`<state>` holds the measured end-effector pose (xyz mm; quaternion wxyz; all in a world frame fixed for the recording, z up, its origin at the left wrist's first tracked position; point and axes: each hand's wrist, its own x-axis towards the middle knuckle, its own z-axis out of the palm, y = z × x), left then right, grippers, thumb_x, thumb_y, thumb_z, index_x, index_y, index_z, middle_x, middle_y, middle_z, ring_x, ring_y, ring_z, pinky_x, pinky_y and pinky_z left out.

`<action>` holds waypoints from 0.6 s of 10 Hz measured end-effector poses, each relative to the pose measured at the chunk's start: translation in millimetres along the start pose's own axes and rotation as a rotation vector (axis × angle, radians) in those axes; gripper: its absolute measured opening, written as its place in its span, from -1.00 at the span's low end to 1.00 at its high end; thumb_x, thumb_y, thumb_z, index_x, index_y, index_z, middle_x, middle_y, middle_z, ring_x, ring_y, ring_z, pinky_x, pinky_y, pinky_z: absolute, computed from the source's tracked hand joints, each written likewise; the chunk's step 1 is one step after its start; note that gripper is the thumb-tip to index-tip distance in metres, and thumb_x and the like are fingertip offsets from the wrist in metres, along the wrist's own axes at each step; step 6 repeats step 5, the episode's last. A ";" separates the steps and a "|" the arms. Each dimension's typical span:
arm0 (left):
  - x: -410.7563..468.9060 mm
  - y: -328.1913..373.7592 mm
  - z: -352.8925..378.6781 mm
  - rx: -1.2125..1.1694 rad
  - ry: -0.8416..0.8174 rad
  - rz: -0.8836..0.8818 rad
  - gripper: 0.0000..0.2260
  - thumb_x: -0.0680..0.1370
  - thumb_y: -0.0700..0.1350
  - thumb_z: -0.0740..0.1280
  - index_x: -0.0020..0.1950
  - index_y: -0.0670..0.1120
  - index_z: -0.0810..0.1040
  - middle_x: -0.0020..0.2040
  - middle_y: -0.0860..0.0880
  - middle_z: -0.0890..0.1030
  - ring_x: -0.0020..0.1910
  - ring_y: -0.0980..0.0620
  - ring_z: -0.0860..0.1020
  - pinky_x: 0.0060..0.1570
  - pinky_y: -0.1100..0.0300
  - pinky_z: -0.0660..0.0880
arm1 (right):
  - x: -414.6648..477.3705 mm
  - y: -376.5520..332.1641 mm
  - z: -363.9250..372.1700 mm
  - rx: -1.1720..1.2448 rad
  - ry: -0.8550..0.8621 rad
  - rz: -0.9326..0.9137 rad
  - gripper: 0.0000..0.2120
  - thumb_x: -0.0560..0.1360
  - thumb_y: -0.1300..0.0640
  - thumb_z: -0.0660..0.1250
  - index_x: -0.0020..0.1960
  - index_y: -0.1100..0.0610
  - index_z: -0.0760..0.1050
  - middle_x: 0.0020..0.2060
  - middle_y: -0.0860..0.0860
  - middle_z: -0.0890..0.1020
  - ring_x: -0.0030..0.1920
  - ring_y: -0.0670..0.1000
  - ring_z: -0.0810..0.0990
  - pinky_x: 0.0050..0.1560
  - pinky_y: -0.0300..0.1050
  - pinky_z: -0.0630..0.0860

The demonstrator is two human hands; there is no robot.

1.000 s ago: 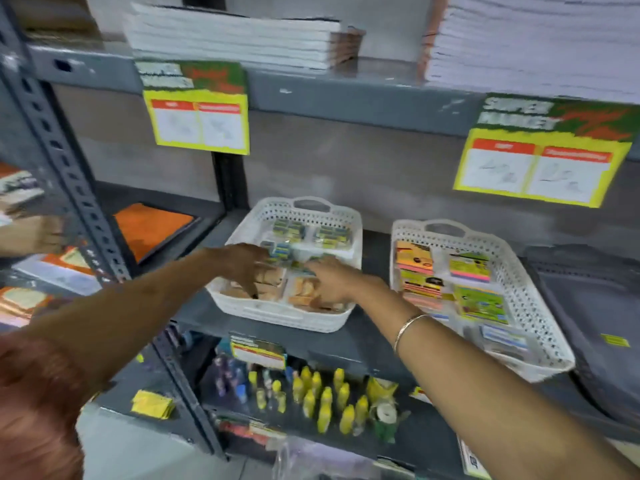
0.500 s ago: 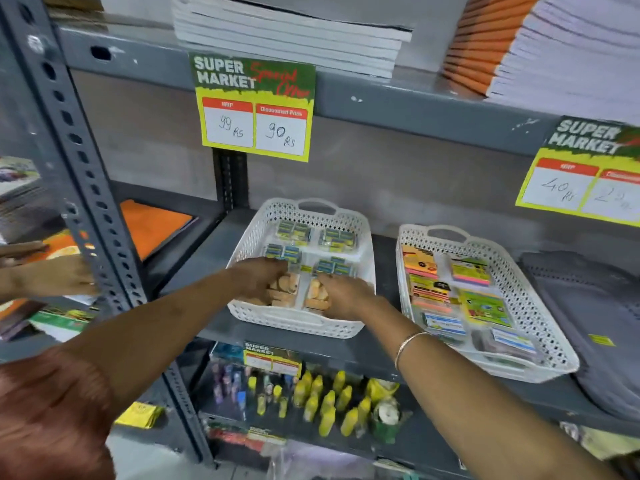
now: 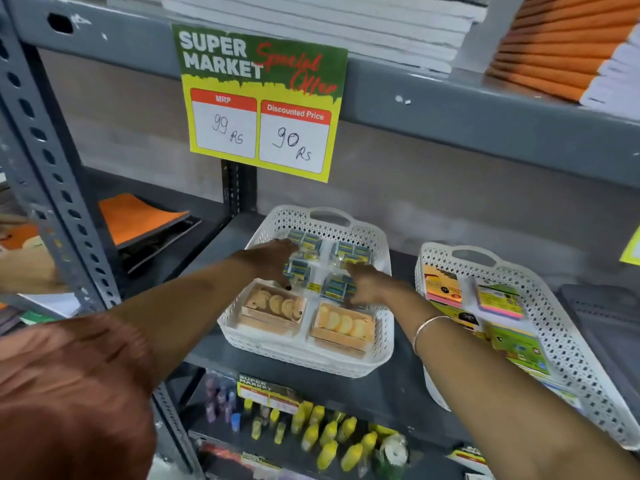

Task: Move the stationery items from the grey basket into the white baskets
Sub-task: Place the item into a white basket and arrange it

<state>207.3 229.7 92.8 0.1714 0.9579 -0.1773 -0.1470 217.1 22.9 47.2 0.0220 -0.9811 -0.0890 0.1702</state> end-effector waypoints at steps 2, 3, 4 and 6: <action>29.0 -17.4 14.7 0.058 -0.091 -0.003 -0.40 0.44 -0.19 0.42 0.40 -0.20 0.24 0.37 -0.22 0.36 0.32 -0.16 0.34 0.22 0.12 0.32 | 17.1 2.7 4.1 -0.024 -0.050 -0.035 -0.15 0.37 0.05 0.52 0.51 0.19 0.15 0.45 0.18 0.32 0.42 0.16 0.36 0.40 -0.02 0.36; 34.2 -17.7 15.3 0.069 -0.097 0.024 -0.43 0.42 -0.19 0.44 0.37 -0.19 0.30 0.33 -0.21 0.42 0.27 -0.15 0.41 0.20 0.10 0.37 | 19.1 4.3 4.1 -0.003 -0.046 -0.038 -0.14 0.37 0.09 0.52 0.52 0.18 0.14 0.46 0.17 0.30 0.43 0.16 0.34 0.42 -0.03 0.34; 41.4 -22.0 17.5 0.090 -0.085 0.051 -0.40 0.41 -0.17 0.45 0.39 -0.17 0.29 0.34 -0.19 0.40 0.29 -0.14 0.39 0.22 0.10 0.36 | 10.7 -0.2 3.4 -0.018 -0.035 -0.045 -0.14 0.38 0.11 0.51 0.53 0.19 0.12 0.49 0.17 0.26 0.47 0.16 0.29 0.45 -0.04 0.30; 43.3 -25.5 19.0 0.125 -0.085 0.053 -0.34 0.40 -0.13 0.46 0.42 -0.16 0.24 0.39 -0.19 0.34 0.33 -0.14 0.33 0.27 0.09 0.31 | 6.3 -1.3 1.8 0.012 -0.009 -0.038 -0.11 0.39 0.10 0.50 0.54 0.19 0.07 0.51 0.19 0.22 0.49 0.17 0.23 0.47 -0.02 0.27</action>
